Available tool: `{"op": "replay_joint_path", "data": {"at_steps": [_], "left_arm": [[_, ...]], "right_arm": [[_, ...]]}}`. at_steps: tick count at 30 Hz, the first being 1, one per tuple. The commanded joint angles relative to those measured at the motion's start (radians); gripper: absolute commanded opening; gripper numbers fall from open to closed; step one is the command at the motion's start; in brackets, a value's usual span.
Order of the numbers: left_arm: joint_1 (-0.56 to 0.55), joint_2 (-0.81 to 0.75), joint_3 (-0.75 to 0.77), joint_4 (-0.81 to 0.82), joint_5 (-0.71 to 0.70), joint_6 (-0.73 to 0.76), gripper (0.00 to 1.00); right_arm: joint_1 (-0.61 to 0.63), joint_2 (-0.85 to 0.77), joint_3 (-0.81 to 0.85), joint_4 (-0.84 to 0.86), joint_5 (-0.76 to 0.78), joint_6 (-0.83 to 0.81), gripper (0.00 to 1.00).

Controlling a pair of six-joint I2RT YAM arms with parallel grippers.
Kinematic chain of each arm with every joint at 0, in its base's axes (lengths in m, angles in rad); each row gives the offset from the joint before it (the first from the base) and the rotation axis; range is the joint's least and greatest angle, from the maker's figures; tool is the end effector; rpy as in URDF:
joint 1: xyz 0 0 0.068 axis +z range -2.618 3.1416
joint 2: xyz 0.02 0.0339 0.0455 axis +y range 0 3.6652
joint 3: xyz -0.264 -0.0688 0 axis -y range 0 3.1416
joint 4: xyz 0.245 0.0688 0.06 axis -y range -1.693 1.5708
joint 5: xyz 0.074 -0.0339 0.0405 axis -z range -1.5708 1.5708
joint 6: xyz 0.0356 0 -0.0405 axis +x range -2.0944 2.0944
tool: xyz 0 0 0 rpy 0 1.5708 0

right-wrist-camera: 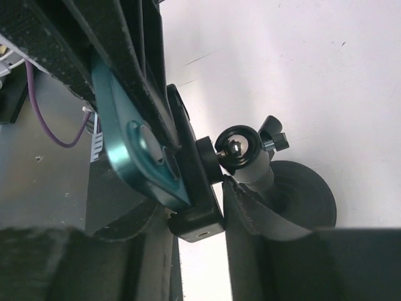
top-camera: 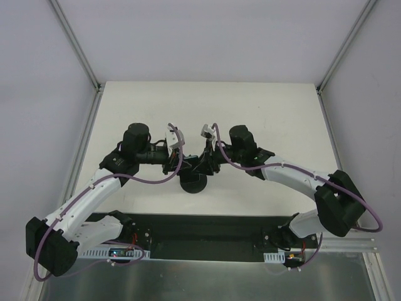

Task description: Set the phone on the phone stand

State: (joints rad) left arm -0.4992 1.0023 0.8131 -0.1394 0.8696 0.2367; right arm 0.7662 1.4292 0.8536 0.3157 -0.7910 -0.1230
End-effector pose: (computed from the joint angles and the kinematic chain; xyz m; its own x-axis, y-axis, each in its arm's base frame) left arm 0.1815 -0.1299 0.3175 -0.0541 0.2018 -0.9779 0.9839 0.1778 -0.0178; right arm 0.2106 0.2378 0.2664 -0.0632 -0.1806 -0.9815 -0.9980 0.0081 0.0628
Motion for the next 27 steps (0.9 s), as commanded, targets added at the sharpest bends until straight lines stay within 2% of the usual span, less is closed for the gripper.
{"op": "replay_joint_path", "data": {"at_steps": [1,4,7,8,9,12,15,16,20,23,27], "left_arm": [[-0.025,-0.059,-0.008,0.129,-0.064,0.092,0.00],[-0.025,-0.080,-0.009,0.121,-0.083,0.078,0.00],[-0.024,-0.109,-0.014,0.121,-0.211,0.067,0.00],[-0.025,-0.114,-0.014,0.121,-0.269,0.058,0.00],[-0.024,-0.116,-0.012,0.121,-0.420,0.044,0.00],[-0.015,-0.091,0.015,0.075,-0.544,0.009,0.00],[-0.006,-0.103,0.018,0.057,-0.390,0.012,0.00],[-0.004,-0.109,0.008,0.067,-0.254,0.006,0.00],[0.001,-0.085,0.029,0.077,0.067,-0.010,0.00],[0.001,-0.042,0.055,0.073,0.245,-0.017,0.00],[-0.004,0.025,0.095,0.060,0.373,-0.022,0.00]], "right_arm": [[0.010,-0.003,0.025,0.094,-0.013,0.120,0.40],[-0.004,-0.048,0.006,0.071,0.036,0.120,0.73],[-0.033,-0.124,-0.033,0.027,0.085,0.140,0.85],[-0.045,-0.144,-0.044,0.011,0.099,0.135,0.87],[-0.050,-0.182,-0.051,-0.028,0.114,0.129,0.88],[-0.064,-0.245,-0.083,-0.110,0.163,0.086,0.89],[-0.067,-0.295,-0.123,-0.144,0.185,0.077,0.89],[-0.067,-0.306,-0.131,-0.148,0.188,0.077,0.89],[-0.068,-0.361,-0.177,-0.171,0.193,0.075,0.89],[-0.067,-0.401,-0.194,-0.213,0.199,0.068,0.90],[-0.067,-0.472,-0.215,-0.274,0.205,0.063,0.89]]}}
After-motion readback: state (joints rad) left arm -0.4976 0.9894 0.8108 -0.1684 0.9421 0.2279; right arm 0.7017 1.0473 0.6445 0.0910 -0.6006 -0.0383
